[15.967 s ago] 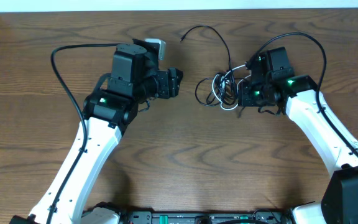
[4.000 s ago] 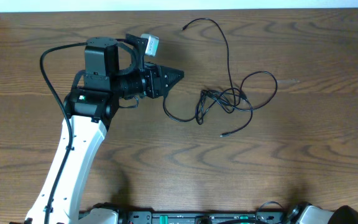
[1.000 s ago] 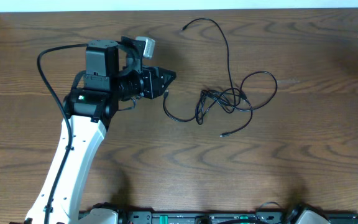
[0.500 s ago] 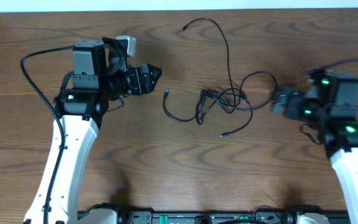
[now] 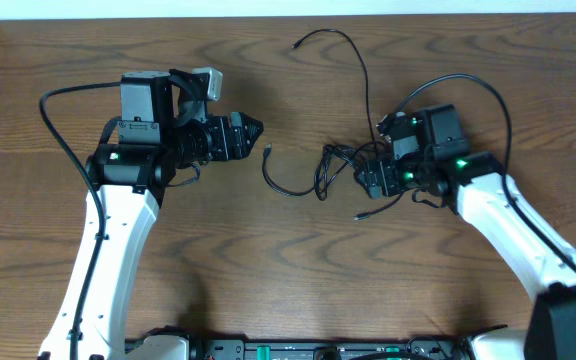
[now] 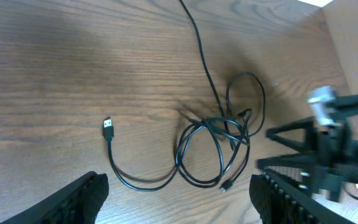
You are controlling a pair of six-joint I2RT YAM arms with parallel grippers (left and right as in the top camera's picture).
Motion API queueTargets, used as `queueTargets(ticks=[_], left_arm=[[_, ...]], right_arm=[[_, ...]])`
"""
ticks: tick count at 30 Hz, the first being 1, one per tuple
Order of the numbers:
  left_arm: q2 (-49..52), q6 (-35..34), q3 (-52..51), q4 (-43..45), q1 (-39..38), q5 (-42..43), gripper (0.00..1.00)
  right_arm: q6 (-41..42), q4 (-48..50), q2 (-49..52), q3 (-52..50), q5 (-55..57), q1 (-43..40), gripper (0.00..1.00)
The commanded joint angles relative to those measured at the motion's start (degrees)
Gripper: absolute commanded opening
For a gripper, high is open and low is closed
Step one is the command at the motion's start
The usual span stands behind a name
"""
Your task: Untangle cables
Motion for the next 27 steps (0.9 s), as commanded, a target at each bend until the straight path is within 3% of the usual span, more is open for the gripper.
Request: queueTargets(ticks=[1, 4, 8, 12, 21, 24, 25, 26, 27], left_arm=[[-0.6, 2.4, -0.5, -0.4, 0.1, 2.5, 0.78], [-0.6, 4.8, -0.5, -1.4, 0.1, 3.0, 0.78], [-0.6, 10.7, -0.5, -2.6, 0.1, 9.8, 0.78], [-0.6, 10.8, -0.5, -2.6, 0.1, 12.8, 0.78], [-0.6, 10.8, -0.5, -4.0, 0.1, 13.0, 0.78], [-0.6, 10.8, -0.5, -4.7, 0.1, 13.0, 0.78], [-0.6, 10.8, -0.5, -4.9, 0.1, 13.0, 0.78], [-0.6, 10.8, -0.5, -5.1, 0.1, 13.0, 0.78], [-0.6, 10.8, -0.5, -5.3, 0.1, 13.0, 0.78]], right_arm=[[-3.9, 1.0, 3.4, -0.3, -1.9, 0.5, 0.85], [-5.0, 1.7, 5.0, -0.3, -1.9, 0.5, 0.85], [-5.8, 3.0, 5.9, -0.3, -1.9, 0.5, 0.84], [-5.9, 5.2, 6.1, -0.3, -2.8, 0.5, 0.83], [-5.7, 11.3, 9.6, -0.3, -5.4, 0.5, 0.64], [-5.7, 12.3, 11.3, -0.3, -6.5, 0.5, 0.64], [-5.7, 12.5, 11.7, -0.3, -6.7, 0.6, 0.62], [-5.7, 12.6, 12.2, -0.3, -6.7, 0.7, 0.52], [-5.6, 12.6, 12.5, -0.3, -6.7, 0.8, 0.32]])
